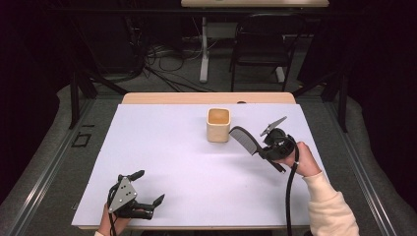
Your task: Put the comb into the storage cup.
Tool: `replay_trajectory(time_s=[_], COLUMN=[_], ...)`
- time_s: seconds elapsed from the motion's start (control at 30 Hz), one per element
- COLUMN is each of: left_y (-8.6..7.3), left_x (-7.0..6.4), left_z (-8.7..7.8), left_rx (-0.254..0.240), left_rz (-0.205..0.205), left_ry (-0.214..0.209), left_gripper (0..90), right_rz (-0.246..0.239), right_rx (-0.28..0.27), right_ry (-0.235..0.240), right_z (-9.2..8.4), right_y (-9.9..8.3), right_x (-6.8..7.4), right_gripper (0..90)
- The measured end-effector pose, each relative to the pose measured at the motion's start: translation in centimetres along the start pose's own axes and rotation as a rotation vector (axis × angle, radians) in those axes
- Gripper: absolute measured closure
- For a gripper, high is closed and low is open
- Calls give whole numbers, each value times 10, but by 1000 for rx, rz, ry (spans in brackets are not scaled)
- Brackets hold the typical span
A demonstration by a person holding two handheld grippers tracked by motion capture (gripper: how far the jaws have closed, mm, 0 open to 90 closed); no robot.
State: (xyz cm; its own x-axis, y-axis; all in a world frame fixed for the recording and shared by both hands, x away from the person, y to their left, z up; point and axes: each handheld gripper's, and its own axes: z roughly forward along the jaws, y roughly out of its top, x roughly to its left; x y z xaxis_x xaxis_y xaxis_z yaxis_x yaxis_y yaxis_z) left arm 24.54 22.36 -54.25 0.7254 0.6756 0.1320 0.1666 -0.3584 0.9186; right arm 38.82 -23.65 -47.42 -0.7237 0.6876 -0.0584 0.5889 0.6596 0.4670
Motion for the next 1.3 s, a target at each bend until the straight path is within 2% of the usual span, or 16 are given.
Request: replay_trajectory(time_s=[0.33, 0.37, 0.87, 0.97, 1.3], left_y=[0, 0, 0, 0, 0], left_x=[0, 0, 0, 0, 0], left_z=[0, 0, -1, -1, -1], left_rx=[-4, -3, -8, -7, -7], left_rz=[-1, 0, 1, -1, -1], left_ry=[0, 2, 7, 9, 9], left_gripper=[1, 1, 1, 1, 1], right_rz=[14, 16, 29, 33, 42], right_rx=[-22, -37, -49, -70, -86], right_ry=[-8, -12, -22, -32, -41], right_z=[-2, -2, -2, 0, 0], right_y=[1, 1, 2, 2, 4], right_x=[-2, -2, -4, -5, -7], right_gripper=[724, 724, 723, 723, 724])
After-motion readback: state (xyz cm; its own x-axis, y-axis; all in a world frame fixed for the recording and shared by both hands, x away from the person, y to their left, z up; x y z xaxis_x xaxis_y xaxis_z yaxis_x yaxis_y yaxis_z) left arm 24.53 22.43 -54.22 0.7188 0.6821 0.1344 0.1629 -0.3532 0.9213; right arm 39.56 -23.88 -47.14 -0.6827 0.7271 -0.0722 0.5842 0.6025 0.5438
